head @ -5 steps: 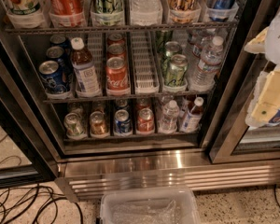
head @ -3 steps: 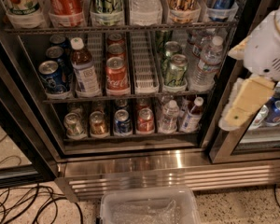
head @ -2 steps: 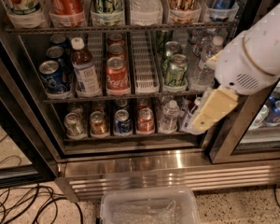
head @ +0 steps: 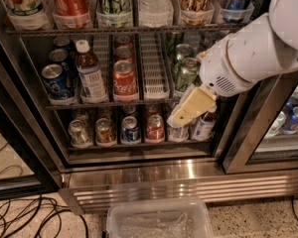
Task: Pick blue plastic bottle from middle shelf of fridge
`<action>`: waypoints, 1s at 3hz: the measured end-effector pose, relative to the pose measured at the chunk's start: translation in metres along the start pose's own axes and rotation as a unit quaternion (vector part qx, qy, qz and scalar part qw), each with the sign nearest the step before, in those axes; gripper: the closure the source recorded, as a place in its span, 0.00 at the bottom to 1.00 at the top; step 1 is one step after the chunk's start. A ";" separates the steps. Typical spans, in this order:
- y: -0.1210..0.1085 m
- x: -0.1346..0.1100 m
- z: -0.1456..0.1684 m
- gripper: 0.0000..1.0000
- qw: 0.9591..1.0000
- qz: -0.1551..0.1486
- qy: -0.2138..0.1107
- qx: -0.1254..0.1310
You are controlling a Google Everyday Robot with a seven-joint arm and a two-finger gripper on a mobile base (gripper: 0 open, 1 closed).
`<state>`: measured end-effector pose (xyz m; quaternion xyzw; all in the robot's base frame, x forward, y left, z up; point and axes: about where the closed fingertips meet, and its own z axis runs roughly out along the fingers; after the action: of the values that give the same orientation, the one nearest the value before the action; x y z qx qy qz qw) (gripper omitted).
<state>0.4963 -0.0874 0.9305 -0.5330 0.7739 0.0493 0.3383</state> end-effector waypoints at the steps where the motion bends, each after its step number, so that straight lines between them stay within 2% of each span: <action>1: 0.000 0.000 0.000 0.00 1.000 0.000 0.000 0.000; 2: 0.001 -0.004 0.002 0.00 1.000 0.001 -0.009 0.002; 3: 0.016 -0.012 0.021 0.00 0.998 0.034 -0.045 0.001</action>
Offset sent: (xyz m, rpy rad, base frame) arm 0.0040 0.0073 -0.0025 0.0395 -0.0186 0.0001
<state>0.4949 -0.0620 0.9163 -0.5032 0.7757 0.0842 0.3716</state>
